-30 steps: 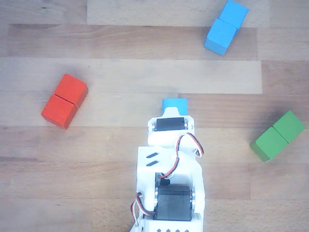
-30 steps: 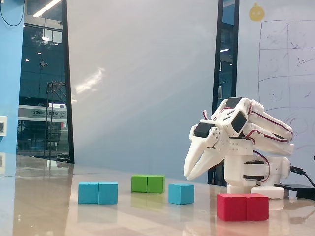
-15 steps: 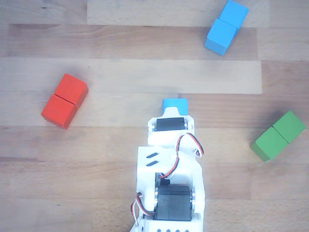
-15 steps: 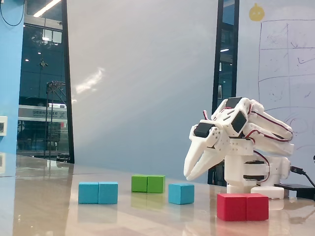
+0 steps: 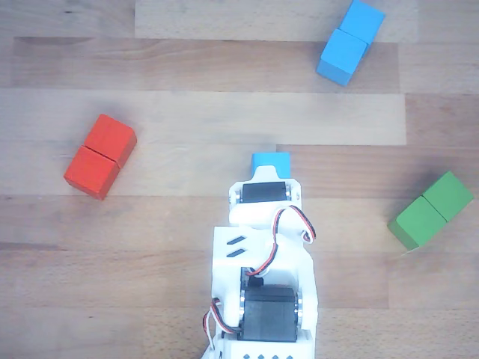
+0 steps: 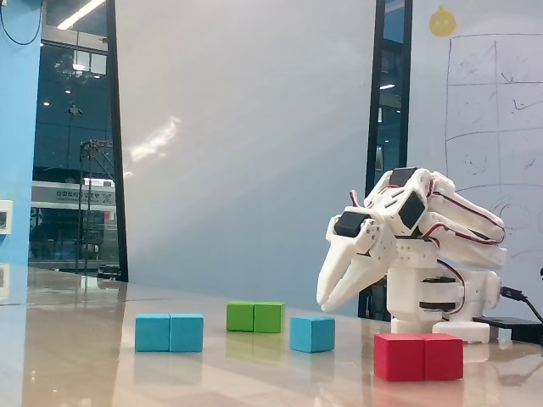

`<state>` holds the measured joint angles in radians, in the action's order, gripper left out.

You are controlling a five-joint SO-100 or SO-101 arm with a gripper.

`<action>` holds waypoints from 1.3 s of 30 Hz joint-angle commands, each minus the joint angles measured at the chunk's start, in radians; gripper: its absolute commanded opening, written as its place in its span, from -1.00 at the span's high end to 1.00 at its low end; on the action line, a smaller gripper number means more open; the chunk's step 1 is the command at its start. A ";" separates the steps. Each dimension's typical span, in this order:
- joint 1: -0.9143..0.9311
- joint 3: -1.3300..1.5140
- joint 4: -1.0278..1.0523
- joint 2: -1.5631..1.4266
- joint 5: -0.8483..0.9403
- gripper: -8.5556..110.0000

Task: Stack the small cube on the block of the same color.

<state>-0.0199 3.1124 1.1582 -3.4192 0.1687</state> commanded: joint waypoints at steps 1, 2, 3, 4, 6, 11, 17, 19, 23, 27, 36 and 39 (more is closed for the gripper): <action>0.002 -0.023 0.003 -0.029 0.003 0.85; 0.002 -0.023 0.003 -0.029 0.003 0.85; 0.002 -0.023 0.003 -0.029 0.003 0.85; 0.002 -0.023 0.003 -0.029 0.003 0.85; 0.002 -0.023 0.003 -0.029 0.003 0.85; 0.003 -0.023 0.003 -0.029 0.003 0.85; -0.005 -0.023 0.000 -0.029 0.005 0.85; 0.002 -0.023 0.000 -0.029 0.002 0.85; 0.003 -0.023 -0.009 -0.026 0.005 0.85; 0.003 -0.107 0.006 -0.009 0.029 0.84; 0.005 -0.626 0.161 0.561 0.370 0.84; 0.005 -0.816 0.245 0.804 0.387 0.85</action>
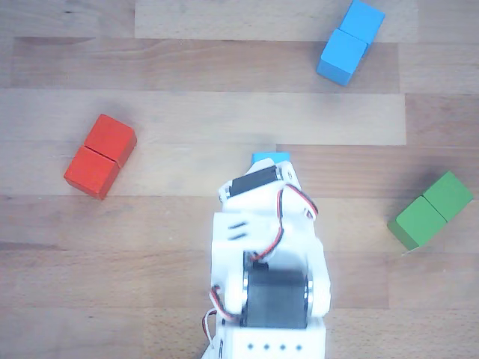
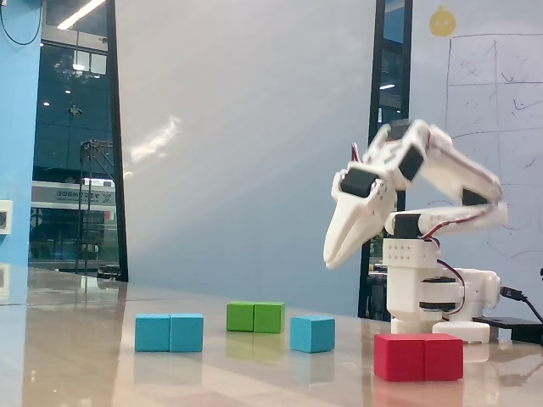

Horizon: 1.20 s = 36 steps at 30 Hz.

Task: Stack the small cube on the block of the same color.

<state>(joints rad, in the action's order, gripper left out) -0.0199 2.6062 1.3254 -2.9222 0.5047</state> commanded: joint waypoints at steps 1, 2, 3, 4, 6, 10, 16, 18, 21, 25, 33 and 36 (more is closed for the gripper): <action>0.005 -0.359 0.100 0.373 0.035 0.85; 0.005 -0.405 0.117 0.442 0.011 0.85; 0.005 -0.440 0.126 0.499 -0.017 0.85; 0.005 -0.460 0.127 0.545 -0.051 0.85; 0.005 -0.471 0.107 0.635 -0.112 0.85; 0.005 -0.460 0.015 0.733 -0.213 0.85; 0.089 -0.454 -0.189 0.752 -0.387 0.85; 0.107 -0.437 -0.202 0.758 -0.436 0.86; 0.103 -0.391 -0.195 0.792 -0.472 0.86; 0.100 -0.368 -0.173 0.827 -0.476 0.85; 0.080 -0.267 -0.173 0.825 -0.476 0.84; 0.021 -0.230 -0.173 0.824 -0.476 0.84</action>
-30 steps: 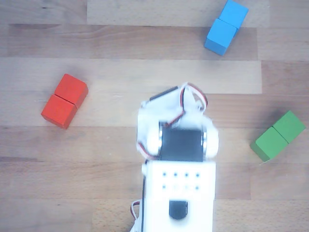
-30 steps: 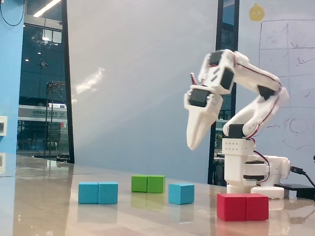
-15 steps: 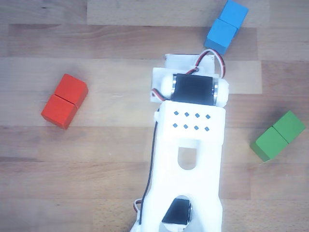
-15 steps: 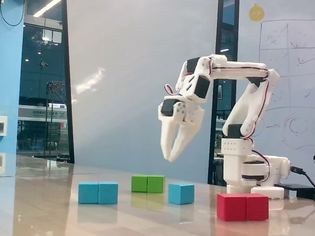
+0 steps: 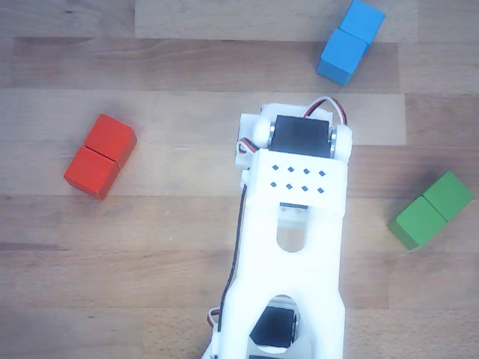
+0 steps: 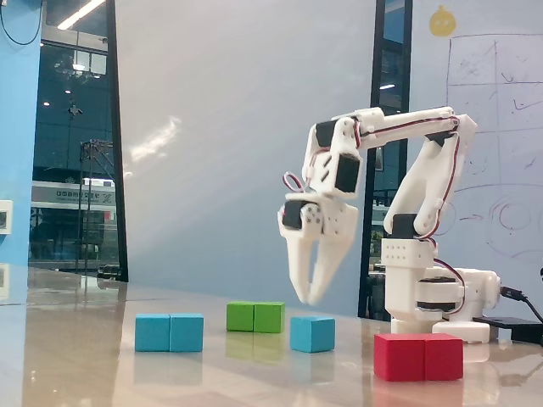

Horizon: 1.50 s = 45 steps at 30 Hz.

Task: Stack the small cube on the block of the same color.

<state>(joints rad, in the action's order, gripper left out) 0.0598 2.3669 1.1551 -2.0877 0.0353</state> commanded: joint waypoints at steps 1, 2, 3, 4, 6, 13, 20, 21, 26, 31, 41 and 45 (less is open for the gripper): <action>-0.081 0.014 -0.003 -0.011 -0.006 0.84; -0.097 0.015 -0.003 -0.012 -0.014 0.84; -0.109 0.015 -0.003 -0.012 -0.018 0.84; -0.114 0.015 -0.005 -0.012 -0.018 0.84; -0.106 0.014 -0.020 -0.026 -0.018 0.84; -0.083 0.014 -0.009 -0.044 -0.014 0.70; -0.037 0.014 -0.018 -0.046 -0.011 0.40; -0.035 0.018 -0.017 -0.044 -0.009 0.37; -0.038 0.029 -0.006 -0.043 -0.018 0.32; -0.040 0.060 -0.008 -0.043 -0.009 0.32; -0.040 0.094 -0.054 -0.040 -0.008 0.32; -0.040 0.117 -0.124 0.011 -0.008 0.32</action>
<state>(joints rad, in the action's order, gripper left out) 0.0169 2.4820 1.0907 -2.0877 0.0215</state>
